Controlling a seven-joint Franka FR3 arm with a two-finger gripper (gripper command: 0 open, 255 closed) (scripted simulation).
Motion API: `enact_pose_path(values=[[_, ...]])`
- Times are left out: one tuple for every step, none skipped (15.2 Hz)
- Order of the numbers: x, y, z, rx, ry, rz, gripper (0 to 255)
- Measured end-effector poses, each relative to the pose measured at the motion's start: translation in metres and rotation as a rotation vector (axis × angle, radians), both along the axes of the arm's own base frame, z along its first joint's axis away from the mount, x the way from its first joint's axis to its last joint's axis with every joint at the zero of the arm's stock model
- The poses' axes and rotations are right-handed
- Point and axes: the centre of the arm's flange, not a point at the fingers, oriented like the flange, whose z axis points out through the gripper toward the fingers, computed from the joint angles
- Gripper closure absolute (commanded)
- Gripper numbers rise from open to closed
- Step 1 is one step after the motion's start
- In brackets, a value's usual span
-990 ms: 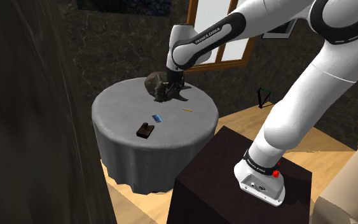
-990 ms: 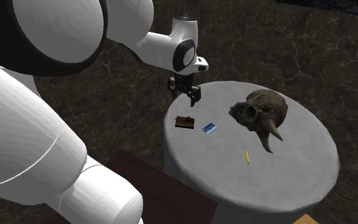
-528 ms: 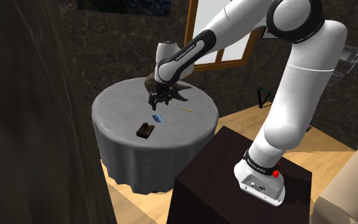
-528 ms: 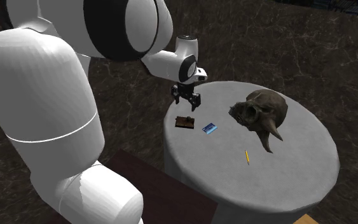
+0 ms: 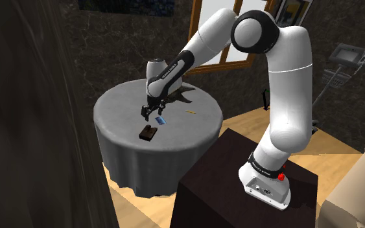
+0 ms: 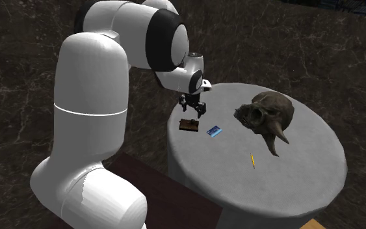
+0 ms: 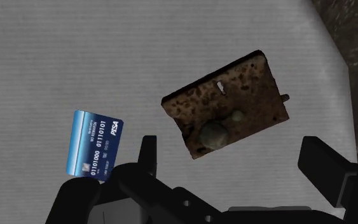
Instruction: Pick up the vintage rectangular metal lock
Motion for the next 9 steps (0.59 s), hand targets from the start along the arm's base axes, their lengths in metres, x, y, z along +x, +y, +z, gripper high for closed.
enact_pose_path(values=[[0.007,0.003,-0.011,-0.001,0.002,-0.002,0],[0.014,0.006,-0.020,-0.002,0.003,-0.004,0],[0.019,0.007,-0.030,-0.003,0.004,-0.005,0],[0.022,0.006,-0.039,-0.003,0.005,-0.006,0],[0.024,0.007,-0.045,-0.004,0.006,-0.007,0],[0.024,0.008,-0.051,-0.004,0.006,-0.007,0],[0.024,0.008,-0.056,-0.004,0.006,-0.007,0],[0.025,0.008,-0.061,-0.004,0.006,-0.007,0],[0.025,0.007,-0.065,-0.004,0.005,-0.007,0]])
